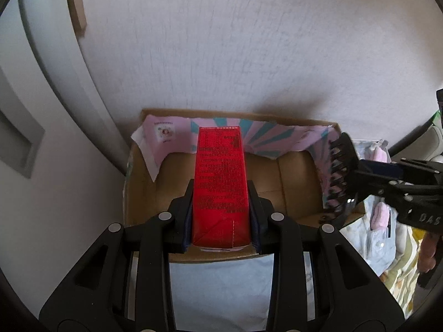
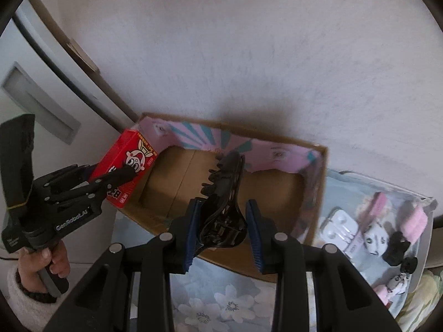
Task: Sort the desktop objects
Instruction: 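Carry the red box and black comb over the cardboard box with both tools, then open both tools to drop the red box and comb into the cardboard box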
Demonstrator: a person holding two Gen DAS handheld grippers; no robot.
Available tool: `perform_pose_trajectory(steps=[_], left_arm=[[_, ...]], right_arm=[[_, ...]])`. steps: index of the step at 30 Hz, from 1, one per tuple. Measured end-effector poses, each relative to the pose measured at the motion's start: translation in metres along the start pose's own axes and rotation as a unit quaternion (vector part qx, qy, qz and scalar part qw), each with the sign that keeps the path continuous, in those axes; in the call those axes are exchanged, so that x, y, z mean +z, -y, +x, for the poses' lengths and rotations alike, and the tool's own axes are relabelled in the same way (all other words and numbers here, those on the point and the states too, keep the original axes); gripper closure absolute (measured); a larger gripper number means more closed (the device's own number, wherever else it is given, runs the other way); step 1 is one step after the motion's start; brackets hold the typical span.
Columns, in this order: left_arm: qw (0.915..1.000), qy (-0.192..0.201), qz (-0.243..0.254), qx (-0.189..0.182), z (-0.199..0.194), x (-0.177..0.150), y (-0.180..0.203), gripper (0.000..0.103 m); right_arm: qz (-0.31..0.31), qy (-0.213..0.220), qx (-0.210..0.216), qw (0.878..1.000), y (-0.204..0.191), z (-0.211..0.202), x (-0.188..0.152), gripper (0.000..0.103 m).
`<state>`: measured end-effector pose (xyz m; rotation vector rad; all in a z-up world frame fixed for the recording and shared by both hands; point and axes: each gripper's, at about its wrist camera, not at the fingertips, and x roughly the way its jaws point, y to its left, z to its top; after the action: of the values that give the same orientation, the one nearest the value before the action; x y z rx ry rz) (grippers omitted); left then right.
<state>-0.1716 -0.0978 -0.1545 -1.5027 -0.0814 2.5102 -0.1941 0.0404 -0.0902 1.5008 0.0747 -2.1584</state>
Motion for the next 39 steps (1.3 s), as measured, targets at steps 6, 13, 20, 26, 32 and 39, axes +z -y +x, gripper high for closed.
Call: perform_pose_trajectory(steps=[6,13,20,26,32,39], left_arm=[[1.0,-0.002,0.001,0.004,0.007,0.001,0.001,0.074],[0.9999,0.004,-0.013,0.003,0.006,0.003,0.007,0.001],[0.9991,0.041,0.002,0.011,0.002,0.015,0.024,0.0],[0.9965,0.08,0.023,-0.01,-0.014,0.011,0.047,0.0],[0.9942,0.09,0.059,0.006,-0.032,0.01,0.077,0.0],[0.9905,0.111,0.078,-0.025,-0.052,0.006,0.111,0.0]], right_arm=[[0.0,-0.021,-0.009,1.0,0.002,0.019,-0.001,0.072],[-0.012,-0.025,-0.045,0.999,0.005,0.02,0.002,0.039],[-0.014,0.016,-0.051,0.998,0.012,-0.008,0.003,0.019],[-0.02,0.053,-0.018,0.998,0.025,-0.05,0.002,0.0],[-0.036,0.085,-0.017,0.996,0.045,-0.09,-0.008,0.0],[-0.035,0.069,-0.047,0.996,0.086,-0.14,-0.028,0.0]])
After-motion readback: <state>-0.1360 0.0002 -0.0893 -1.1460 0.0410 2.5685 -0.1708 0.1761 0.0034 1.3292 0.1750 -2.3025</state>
